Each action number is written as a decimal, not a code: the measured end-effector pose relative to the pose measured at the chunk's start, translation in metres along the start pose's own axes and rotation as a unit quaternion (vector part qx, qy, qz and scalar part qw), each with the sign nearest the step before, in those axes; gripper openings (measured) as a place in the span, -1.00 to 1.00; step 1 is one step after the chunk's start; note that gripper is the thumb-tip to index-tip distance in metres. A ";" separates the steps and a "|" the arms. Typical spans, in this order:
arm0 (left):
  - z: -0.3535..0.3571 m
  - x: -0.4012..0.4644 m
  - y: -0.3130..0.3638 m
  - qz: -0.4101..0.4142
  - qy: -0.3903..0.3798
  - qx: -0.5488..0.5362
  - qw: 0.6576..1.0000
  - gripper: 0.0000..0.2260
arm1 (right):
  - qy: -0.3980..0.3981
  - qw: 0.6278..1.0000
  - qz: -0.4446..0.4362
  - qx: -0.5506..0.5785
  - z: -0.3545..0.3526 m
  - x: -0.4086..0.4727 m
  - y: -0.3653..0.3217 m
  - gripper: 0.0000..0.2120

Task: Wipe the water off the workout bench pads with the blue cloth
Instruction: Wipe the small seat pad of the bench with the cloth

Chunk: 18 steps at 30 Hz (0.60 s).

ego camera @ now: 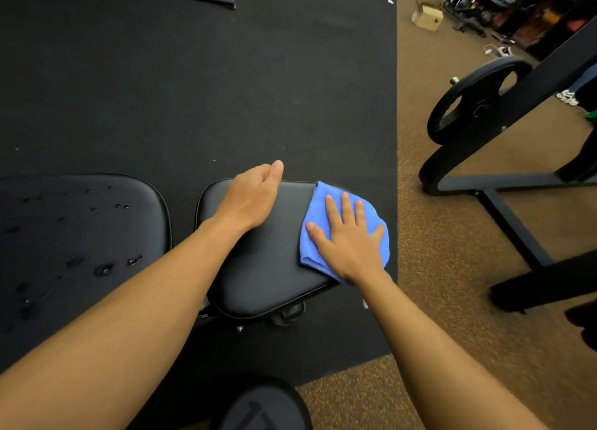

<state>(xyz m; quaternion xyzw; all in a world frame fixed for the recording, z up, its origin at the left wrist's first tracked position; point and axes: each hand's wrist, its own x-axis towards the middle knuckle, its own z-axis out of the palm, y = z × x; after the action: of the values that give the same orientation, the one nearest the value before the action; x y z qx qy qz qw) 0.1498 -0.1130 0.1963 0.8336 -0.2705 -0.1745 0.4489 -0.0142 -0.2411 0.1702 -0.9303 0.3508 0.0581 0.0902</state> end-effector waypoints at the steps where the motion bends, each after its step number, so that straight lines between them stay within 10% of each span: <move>1: -0.003 0.000 -0.002 -0.001 0.016 -0.005 1.000 -0.45 | 0.001 1.000 -0.006 -0.001 0.003 -0.013 -0.001 -0.30; 7: -0.030 0.005 -0.027 -0.094 0.124 -0.077 0.985 -0.50 | 0.029 0.991 -0.129 -0.004 0.021 -0.075 -0.022 -0.34; 18: -0.063 0.000 -0.055 -0.217 0.091 -0.341 0.910 -0.38 | 0.023 0.933 -0.354 -0.057 0.038 -0.083 -0.113 -0.35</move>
<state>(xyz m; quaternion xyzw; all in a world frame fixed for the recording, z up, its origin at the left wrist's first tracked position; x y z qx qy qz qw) 0.1996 -0.0470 0.1838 0.6801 0.0349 -0.2727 0.6797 -0.0029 -0.0968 0.1615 -0.9988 -0.0034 0.0210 0.0432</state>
